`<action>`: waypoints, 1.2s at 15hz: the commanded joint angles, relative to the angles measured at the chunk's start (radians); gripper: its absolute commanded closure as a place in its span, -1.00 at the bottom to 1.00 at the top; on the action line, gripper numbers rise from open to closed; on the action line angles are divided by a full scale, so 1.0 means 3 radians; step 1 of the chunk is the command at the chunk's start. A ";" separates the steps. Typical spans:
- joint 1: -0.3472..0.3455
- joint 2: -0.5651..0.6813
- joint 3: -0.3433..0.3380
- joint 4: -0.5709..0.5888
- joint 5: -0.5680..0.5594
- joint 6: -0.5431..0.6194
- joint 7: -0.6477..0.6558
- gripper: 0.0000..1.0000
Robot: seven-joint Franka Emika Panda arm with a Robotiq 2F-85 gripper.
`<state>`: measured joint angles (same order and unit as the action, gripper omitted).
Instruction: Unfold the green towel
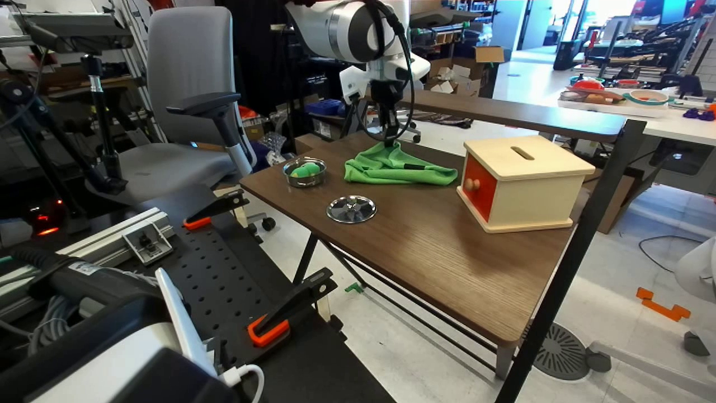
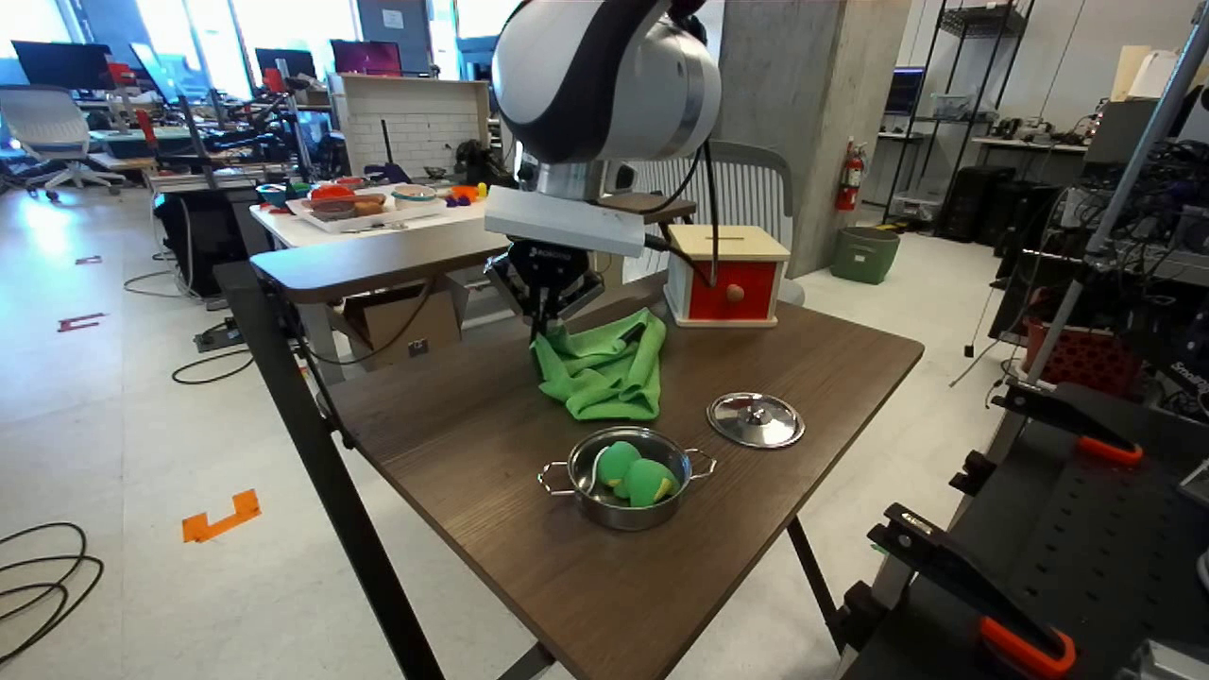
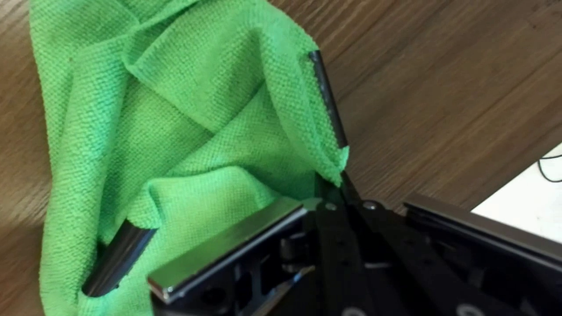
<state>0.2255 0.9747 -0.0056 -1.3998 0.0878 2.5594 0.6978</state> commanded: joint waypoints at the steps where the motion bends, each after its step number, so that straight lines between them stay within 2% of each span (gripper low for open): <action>1: 0.0055 0.0204 -0.0034 0.0369 0.0012 -0.0178 -0.0088 0.99; 2: 0.0047 0.0233 -0.0016 0.0416 0.0027 -0.0212 -0.0107 0.99; 3: 0.0025 0.0248 0.0015 0.0447 0.0045 -0.0276 -0.0147 0.46; 4: 0.0013 0.0253 0.0033 0.0466 0.0063 -0.0317 -0.0163 0.44; 5: 0.0018 0.0263 0.0024 0.0488 0.0061 -0.0351 -0.0170 0.33; 10: 0.0036 0.0119 -0.0036 0.0352 0.0035 -0.0357 -0.0138 -0.43; 14: 0.0047 -0.0222 -0.0059 -0.0020 0.0028 -0.0276 -0.0153 -0.97; 18: 0.0015 -0.0855 0.0061 -0.0659 0.0059 -0.0293 -0.0384 -1.00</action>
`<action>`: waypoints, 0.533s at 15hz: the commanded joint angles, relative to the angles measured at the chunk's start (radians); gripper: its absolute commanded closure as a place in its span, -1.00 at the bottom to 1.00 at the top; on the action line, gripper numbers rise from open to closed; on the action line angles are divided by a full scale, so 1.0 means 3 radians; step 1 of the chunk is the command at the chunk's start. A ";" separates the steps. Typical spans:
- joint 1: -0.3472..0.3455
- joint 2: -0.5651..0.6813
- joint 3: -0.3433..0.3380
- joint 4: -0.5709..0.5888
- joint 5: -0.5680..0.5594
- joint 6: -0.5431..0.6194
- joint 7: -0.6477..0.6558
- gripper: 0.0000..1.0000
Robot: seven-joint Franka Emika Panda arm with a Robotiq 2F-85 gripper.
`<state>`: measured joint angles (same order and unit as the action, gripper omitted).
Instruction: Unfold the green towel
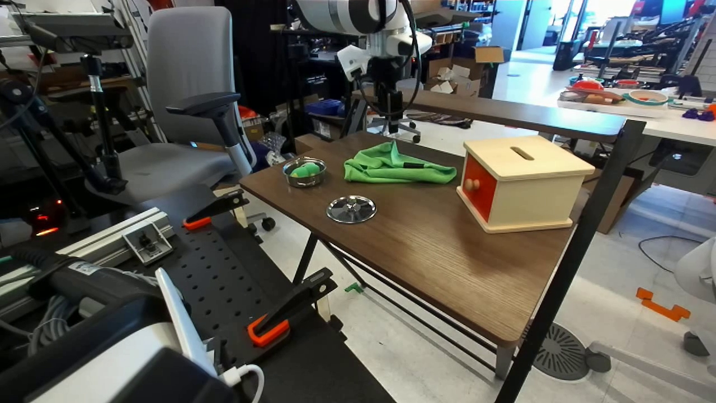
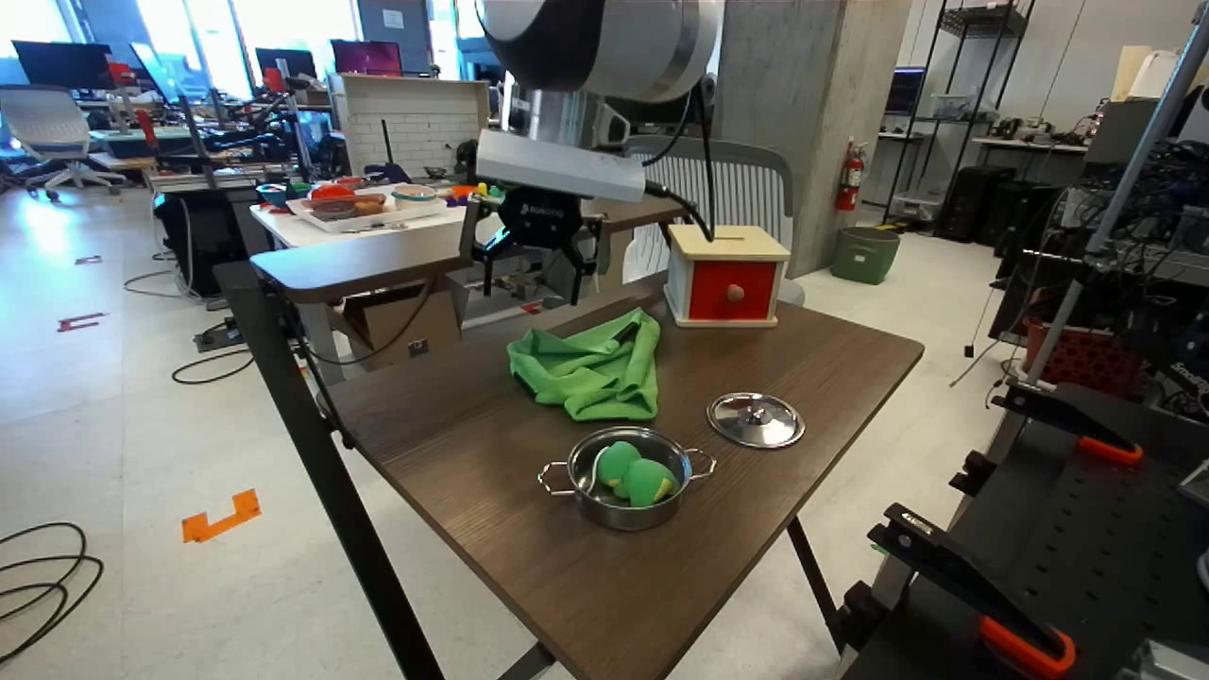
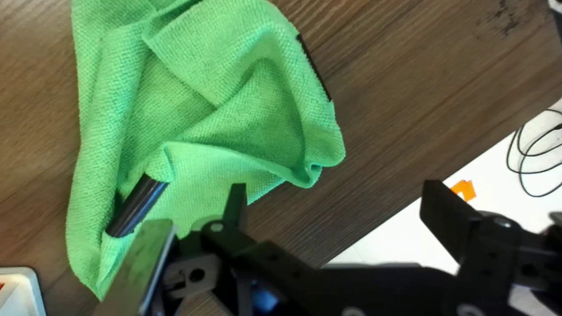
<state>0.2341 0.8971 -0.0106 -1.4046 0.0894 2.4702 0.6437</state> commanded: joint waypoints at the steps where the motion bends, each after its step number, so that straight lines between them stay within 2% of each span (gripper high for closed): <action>1: -0.0018 -0.0747 0.0101 -0.0789 0.0063 0.0031 -0.0259 -1.00; 2: -0.0024 -0.0910 0.0115 -0.0949 0.0078 0.0078 -0.0288 -1.00; 3: 0.0025 -0.0477 0.0041 -0.0446 0.0034 -0.0007 -0.0165 -1.00; 5: 0.0023 -0.0747 0.0064 -0.0702 0.0031 -0.0007 -0.0197 -1.00; 8: 0.0020 -0.0862 0.0067 -0.0851 0.0029 -0.0003 -0.0209 -1.00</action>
